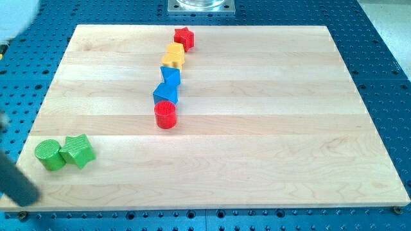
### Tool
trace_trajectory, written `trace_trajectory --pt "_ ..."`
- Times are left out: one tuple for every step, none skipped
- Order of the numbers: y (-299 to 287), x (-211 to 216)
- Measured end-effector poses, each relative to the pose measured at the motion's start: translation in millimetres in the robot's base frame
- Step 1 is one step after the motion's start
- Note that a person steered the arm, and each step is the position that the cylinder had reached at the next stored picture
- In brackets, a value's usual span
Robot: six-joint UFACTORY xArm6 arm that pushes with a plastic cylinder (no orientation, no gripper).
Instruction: Place the green star to the bottom right of the red circle
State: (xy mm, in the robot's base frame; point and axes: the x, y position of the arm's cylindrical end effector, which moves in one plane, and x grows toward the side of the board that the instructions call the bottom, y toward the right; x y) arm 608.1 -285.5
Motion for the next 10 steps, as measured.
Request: trace_trajectory --pt "-15.7 -23.4" --pt "31.2 -43.3" --pt "24.5 -48.8" --pt "22.2 -58.1" --pt "93.0 -61.2" --pt "159.4 -61.2" --pt "185.0 -58.5" --pt "191.3 -32.7" --pt "212.3 -34.5" --pt "212.3 -49.7"
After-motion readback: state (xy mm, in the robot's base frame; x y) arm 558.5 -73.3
